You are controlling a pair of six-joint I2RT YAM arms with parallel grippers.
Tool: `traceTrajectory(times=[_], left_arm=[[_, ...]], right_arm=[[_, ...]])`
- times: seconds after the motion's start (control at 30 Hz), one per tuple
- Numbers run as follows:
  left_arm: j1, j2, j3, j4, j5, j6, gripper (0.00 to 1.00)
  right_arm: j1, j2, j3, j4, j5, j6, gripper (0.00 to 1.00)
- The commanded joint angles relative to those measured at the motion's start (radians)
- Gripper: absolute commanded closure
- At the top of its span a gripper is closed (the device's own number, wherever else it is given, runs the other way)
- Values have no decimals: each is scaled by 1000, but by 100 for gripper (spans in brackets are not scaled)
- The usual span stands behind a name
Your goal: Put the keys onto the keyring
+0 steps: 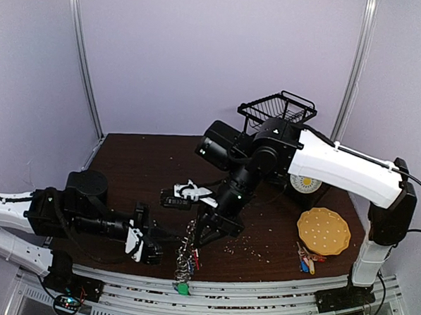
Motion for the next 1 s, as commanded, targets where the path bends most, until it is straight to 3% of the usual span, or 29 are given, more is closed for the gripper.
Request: traceTrajectory(times=[0.0,0.23,0.47,0.57,0.7,0.83,0.97], left_arm=[[13,-1,43,32,35,-63,100],[20,-8,36,73,23,-91,100],[57,14,100,64,57,-225,100],[60,28,125,75,67,-277,100],[80,73,187,87,148,-403,100],[80,109,196,154,177,-523,100],[80,120,155,286,203,-629,100]], right_arm=[[-6,-54,0,3,-17,20,100],[-4,-125,-45,45,59,73,100],[10,-495,-407,500,490,140,100],[53,-683,-642,824,645,41,100],[90,-792,-853,1143,750,-200,100],[88,-722,-826,1178,729,-408,100],[88,-669,-775,1154,581,-522,100]])
